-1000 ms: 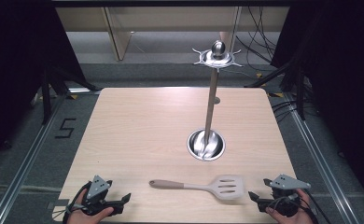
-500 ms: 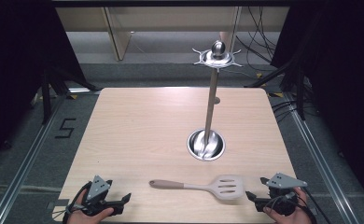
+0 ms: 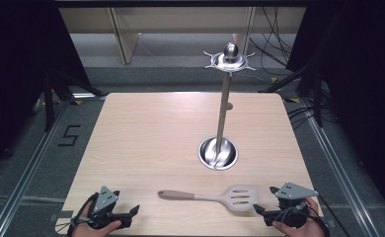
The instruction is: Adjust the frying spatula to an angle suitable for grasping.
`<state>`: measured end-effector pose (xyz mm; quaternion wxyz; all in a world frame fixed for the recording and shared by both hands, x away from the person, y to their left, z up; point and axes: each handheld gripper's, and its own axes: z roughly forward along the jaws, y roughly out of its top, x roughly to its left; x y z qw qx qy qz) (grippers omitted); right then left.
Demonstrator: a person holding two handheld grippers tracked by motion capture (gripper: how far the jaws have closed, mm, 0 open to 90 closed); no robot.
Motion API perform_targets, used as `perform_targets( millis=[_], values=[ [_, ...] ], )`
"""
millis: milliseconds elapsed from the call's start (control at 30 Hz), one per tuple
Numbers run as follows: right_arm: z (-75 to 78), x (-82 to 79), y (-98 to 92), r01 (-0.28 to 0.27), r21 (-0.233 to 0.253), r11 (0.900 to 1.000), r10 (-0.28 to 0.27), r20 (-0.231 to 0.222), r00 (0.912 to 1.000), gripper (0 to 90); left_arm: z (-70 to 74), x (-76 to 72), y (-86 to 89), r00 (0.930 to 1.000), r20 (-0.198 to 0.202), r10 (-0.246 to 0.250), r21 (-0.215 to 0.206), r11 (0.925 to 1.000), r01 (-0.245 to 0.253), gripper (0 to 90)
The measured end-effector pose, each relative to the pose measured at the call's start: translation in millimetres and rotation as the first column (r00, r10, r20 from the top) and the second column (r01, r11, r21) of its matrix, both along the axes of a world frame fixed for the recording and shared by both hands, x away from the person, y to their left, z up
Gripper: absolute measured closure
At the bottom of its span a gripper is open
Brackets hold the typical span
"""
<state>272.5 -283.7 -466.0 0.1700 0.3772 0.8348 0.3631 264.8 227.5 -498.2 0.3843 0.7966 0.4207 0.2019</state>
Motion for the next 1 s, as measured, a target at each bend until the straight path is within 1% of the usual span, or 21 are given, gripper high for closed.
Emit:
perform_targets(
  millis=[67, 100, 133, 200, 300, 367, 400, 433, 467, 533, 567, 600, 667, 700, 733, 767, 800, 867, 900, 967, 1000],
  values=[
    [1.3, 0.1, 5.0, -0.015, -0.002, 1.000, 0.015, -0.014, 0.9998, 20.0, 0.6, -0.1, 0.4, 1.0000, 0.006, -0.003, 0.008, 1.0000, 0.003, 14.9],
    [1.8, 0.9, 8.6, -0.037, -0.010, 0.999, 0.036, -0.012, 0.9993, 22.3, 1.2, 3.3, 2.7, 0.9984, 0.040, -0.040, 0.041, 0.9984, 0.038, 14.9],
    [2.9, 1.9, 14.0, -0.060, -0.018, 0.998, 0.060, -0.015, 0.9981, 22.8, 0.6, 0.4, 0.2, 0.9998, 0.017, -0.013, 0.011, 0.9999, 0.013, 14.9],
    [3.5, 2.0, 18.2, -0.066, -0.020, 0.998, 0.066, -0.022, 0.9976, 23.0, 0.6, -0.2, -0.6, 0.9999, 0.015, -0.006, 0.005, 1.0000, 0.006, 14.9],
    [5.7, 3.9, 26.0, -0.102, -0.028, 0.994, 0.102, -0.018, 0.9946, 25.7, 0.2, 0.7, -2.0, 0.9992, 0.037, -0.017, -0.009, 0.9998, 0.018, 15.0],
    [7.7, 6.2, 33.0, -0.122, -0.026, 0.992, 0.121, -0.033, 0.9922, 25.7, 2.0, 4.4, 2.1, 0.9948, 0.068, -0.076, 0.053, 0.9960, 0.073, 15.0],
    [7.7, 7.4, 35.1, -0.130, -0.032, 0.991, 0.129, -0.021, 0.9914, 25.8, 1.1, -0.9, -0.9, 0.9997, 0.019, -0.018, 0.011, 0.9998, 0.018, 15.0],
    [8.5, 7.7, 39.1, -0.132, -0.026, 0.991, 0.131, -0.040, 0.9906, 26.3, 1.6, -1.2, -0.7, 0.9996, 0.016, -0.024, 0.013, 0.9996, 0.024, 15.0],
    [9.8, 10.6, 48.0, -0.160, -0.034, 0.986, 0.159, -0.035, 0.9866, 27.1, 0.4, -1.1, -3.0, 0.9996, 0.027, -0.012, -0.019, 0.9998, 0.012, 15.0],
    [10.5, 10.9, 51.6, -0.166, -0.033, 0.986, 0.165, -0.045, 0.9853, 27.9, 0.3, -1.7, -3.3, 0.9997, 0.022, -0.006, -0.021, 0.9997, 0.007, 15.0],
    [11.6, 12.4, 56.3, -0.181, -0.030, 0.983, 0.179, -0.049, 0.9827, 28.9, 1.7, 0.8, 0.4, 0.9984, 0.036, -0.044, 0.030, 0.9986, 0.043, 15.1],
    [12.5, 15.2, 66.9, -0.207, -0.038, 0.978, 0.206, -0.035, 0.9780, 30.3, 0.7, -1.4, -1.6, 0.9998, 0.015, -0.012, 0.000, 0.9999, 0.012, 15.1],
    [12.6, 16.7, 72.9, -0.216, -0.038, 0.976, 0.215, -0.032, 0.9761, 31.8, 0.9, -1.5, -1.7, 0.9998, 0.015, -0.013, 0.000, 0.9999, 0.013, 15.1],
    [15.0, 19.2, 83.9, -0.245, -0.063, 0.968, 0.241, -0.060, 0.9687, 35.2, 2.0, -0.2, 0.3, 0.9989, 0.023, -0.042, 0.025, 0.9989, 0.041, 15.1],
    [15.1, 20.4, 89.8, -0.257, -0.070, 0.964, 0.252, -0.071, 0.9652, 36.2, 0.6, -1.1, -2.4, 0.9995, 0.028, -0.016, -0.016, 0.9997, 0.016, 15.1],
    [15.5, 21.7, 95.2, -0.266, -0.082, 0.960, 0.260, -0.084, 0.9621, 37.0, 0.6, -1.1, -2.4, 0.9995, 0.028, -0.016, -0.016, 0.9997, 0.016, 15.1],
    [16.0, 23.2, 99.9, -0.289, -0.086, 0.953, 0.281, -0.094, 0.9550, 37.6, 1.7, -0.6, -0.3, 0.9991, 0.025, -0.034, 0.012, 0.9994, 0.033, 15.1],
    [15.0, 24.7, 105.0, -0.295, -0.091, 0.951, 0.287, -0.098, 0.9530, 38.4, 1.5, -0.8, -0.9, 0.9993, 0.023, -0.029, 0.005, 0.9996, 0.028, 15.1],
    [14.7, 28.7, 112.8, -0.326, -0.103, 0.940, 0.313, -0.122, 0.9420, 39.8, 1.4, -0.7, -0.7, 0.9992, 0.023, -0.034, 0.010, 0.9994, 0.034, 15.1],
    [12.6, 30.3, 117.4, -0.321, -0.105, 0.941, 0.309, -0.116, 0.9439, 40.8, 1.4, -0.7, -0.9, 0.9991, 0.024, -0.034, 0.009, 0.9994, 0.034, 15.1],
    [11.8, 32.5, 120.3, -0.334, -0.111, 0.936, 0.321, -0.119, 0.9395, 41.7, 1.4, -1.5, -1.4, 0.9995, 0.016, -0.026, 0.002, 0.9997, 0.026, 15.1]
  ],
)
